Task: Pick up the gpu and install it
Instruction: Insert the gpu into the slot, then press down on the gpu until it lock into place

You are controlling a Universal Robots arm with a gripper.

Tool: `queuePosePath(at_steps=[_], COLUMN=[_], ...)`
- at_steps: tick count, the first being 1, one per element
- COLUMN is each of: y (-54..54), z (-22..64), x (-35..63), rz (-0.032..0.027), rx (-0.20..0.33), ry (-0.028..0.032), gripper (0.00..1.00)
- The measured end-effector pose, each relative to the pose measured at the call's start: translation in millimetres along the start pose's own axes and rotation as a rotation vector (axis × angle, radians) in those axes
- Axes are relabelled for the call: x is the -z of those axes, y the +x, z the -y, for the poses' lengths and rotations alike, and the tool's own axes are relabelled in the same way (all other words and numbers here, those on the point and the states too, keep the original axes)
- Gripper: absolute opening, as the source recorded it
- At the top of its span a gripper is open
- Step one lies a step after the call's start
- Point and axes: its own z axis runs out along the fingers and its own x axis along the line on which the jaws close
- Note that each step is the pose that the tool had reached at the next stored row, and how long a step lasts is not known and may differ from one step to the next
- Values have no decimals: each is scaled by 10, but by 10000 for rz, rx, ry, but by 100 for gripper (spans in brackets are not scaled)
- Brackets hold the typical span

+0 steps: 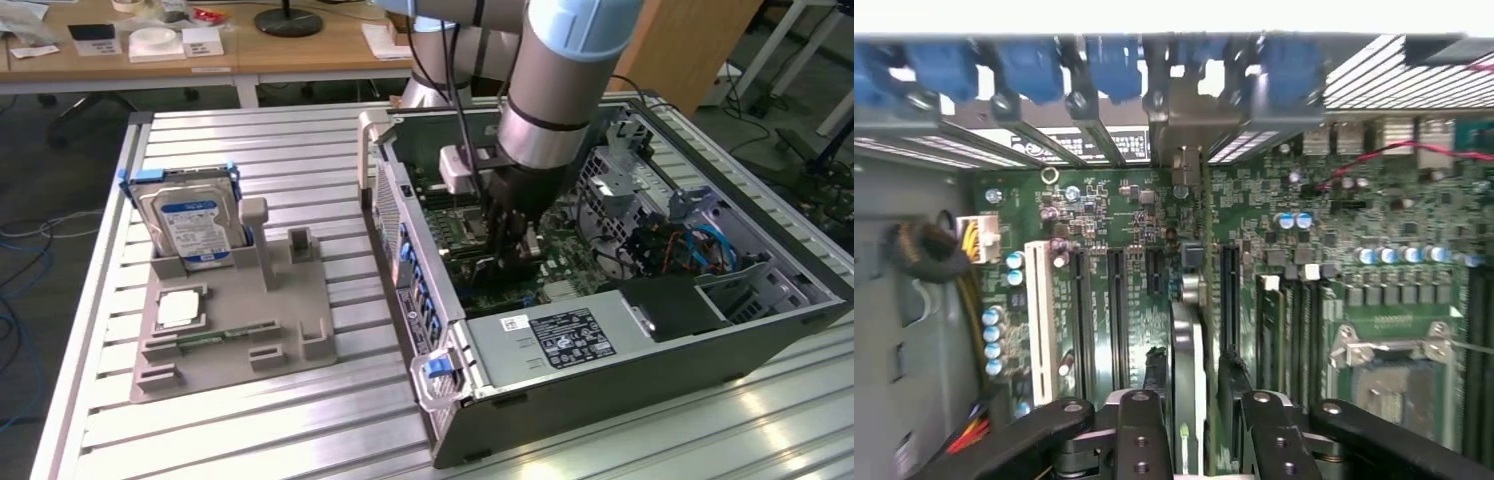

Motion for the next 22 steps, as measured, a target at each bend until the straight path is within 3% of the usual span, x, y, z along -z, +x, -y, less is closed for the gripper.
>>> queuePosePath(at_steps=[4,6,11,14,22], y=[-8,-10,-10,-10,-10], z=[0,-8,-9,-9,-9], x=[174,221,222,222,222], rz=[0,3,3,3,3], rx=[-1,1,3,3,3], ry=[17,60,67,67,67], gripper=[35,35,27,10,11])
